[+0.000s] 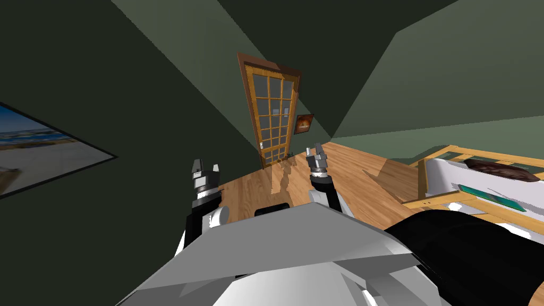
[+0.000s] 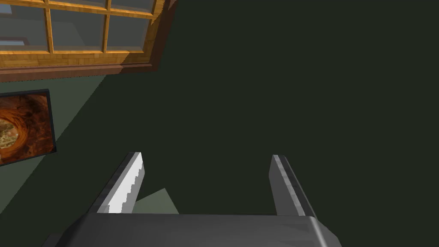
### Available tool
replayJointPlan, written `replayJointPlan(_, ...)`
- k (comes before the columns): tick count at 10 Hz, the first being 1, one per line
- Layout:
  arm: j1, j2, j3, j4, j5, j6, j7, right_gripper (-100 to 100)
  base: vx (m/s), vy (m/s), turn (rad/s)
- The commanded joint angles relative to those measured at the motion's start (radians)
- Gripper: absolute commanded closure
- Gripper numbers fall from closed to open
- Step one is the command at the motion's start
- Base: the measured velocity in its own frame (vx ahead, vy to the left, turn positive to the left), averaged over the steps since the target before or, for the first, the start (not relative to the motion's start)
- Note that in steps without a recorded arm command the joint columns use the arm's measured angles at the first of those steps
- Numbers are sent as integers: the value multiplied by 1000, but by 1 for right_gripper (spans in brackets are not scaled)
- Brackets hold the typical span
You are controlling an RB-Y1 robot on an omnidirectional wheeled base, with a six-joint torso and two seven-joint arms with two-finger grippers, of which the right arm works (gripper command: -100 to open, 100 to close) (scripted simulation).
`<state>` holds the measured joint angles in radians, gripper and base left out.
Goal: Pull the door open
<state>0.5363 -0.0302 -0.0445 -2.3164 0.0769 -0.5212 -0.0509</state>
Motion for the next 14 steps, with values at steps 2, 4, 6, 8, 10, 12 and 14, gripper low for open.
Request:
replayJointPlan(2, -17, -11, -9, 48, 20, -12, 36, -100, 91, 30, 13)
replayJointPlan(4, -33, -19, -17, 91, 37, -23, 68, -100, 128, 31, 12)
replayJointPlan(6, -49, -27, -25, 134, 55, -34, 101, -100, 133, 35, 14)
replayJointPlan(8, -66, -34, -34, 182, 74, -46, 137, -100, 128, 41, 13)
replayJointPlan(10, -85, -40, -44, 236, 96, -59, 178, -100, 114, 36, 13)
replayJointPlan(12, -99, -45, -51, 274, 112, -69, 207, -100, 124, 29, 13)
replayJointPlan(14, -115, -48, -59, 316, 129, -80, 239, -100, 94, 44, 10)
